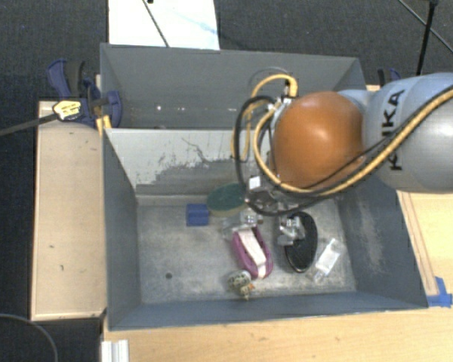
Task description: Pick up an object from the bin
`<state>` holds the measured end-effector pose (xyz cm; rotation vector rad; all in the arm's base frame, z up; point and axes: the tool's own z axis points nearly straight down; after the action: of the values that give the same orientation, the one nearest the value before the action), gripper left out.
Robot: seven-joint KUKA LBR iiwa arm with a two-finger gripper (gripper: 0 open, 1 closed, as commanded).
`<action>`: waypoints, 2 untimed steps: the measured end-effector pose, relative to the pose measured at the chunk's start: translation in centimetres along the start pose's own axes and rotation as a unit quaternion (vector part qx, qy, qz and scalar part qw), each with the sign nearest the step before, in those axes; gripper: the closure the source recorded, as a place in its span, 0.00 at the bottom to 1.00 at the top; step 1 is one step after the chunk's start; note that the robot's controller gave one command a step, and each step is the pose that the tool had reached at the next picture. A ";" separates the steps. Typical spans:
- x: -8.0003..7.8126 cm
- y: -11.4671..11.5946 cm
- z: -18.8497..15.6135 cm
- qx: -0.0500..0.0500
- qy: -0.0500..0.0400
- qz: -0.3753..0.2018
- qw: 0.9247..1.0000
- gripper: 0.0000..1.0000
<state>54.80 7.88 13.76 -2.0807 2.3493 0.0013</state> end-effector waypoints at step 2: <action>-0.6 -0.3 6.9 -0.004 0.000 -0.356 0.935 0.00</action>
Offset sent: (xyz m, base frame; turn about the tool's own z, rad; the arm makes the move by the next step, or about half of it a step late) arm 0.0078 -0.0121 -0.0086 -0.4439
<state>55.14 8.49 6.85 -2.7845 1.4570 0.0082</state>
